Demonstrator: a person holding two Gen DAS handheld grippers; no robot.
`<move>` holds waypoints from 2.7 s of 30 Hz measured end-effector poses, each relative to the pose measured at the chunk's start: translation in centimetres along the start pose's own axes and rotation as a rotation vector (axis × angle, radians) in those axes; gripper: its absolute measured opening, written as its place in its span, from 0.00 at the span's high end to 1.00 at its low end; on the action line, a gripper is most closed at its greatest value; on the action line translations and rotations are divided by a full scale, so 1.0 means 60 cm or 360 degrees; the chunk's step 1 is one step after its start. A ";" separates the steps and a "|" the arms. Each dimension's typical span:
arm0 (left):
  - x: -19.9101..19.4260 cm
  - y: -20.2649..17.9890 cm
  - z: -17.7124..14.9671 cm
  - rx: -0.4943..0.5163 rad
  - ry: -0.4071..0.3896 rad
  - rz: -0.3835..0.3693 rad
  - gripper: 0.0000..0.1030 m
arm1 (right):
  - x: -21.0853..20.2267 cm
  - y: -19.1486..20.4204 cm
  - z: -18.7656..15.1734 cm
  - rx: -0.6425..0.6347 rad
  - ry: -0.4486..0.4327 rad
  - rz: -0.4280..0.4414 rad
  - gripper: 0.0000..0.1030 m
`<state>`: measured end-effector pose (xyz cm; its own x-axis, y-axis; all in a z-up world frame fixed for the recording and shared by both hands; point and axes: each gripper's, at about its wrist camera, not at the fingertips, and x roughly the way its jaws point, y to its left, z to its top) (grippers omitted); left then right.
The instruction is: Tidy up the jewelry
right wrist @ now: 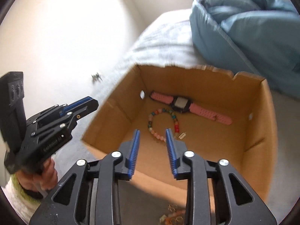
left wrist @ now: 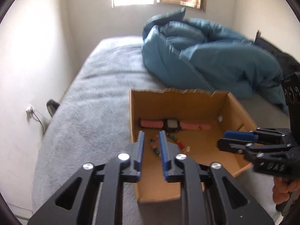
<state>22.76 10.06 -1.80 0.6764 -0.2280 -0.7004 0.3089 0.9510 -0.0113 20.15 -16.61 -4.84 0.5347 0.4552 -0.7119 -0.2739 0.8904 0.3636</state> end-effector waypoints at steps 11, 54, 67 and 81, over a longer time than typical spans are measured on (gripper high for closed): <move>-0.164 -0.041 -0.125 0.0018 -0.0277 -0.0152 0.59 | -0.190 0.041 -0.173 -0.0213 -0.0413 -0.0247 0.63; 0.022 -0.196 -0.312 0.0283 0.0126 -0.0414 0.73 | -0.083 -0.119 -0.332 0.0335 0.0069 -0.0419 0.88; 0.048 -0.215 -0.287 0.0303 0.0179 -0.0377 0.79 | -0.068 -0.060 -0.339 0.0162 -0.0057 -0.0305 0.73; 0.072 -0.210 -0.299 0.0279 0.0231 -0.0341 0.98 | -0.069 -0.069 -0.349 0.0211 -0.0055 -0.0265 0.73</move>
<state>9.80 0.84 -17.48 0.4848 -0.3753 -0.7900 0.5533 0.8311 -0.0553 2.31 -22.19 -15.96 0.5918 0.2993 -0.7485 -0.0728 0.9446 0.3201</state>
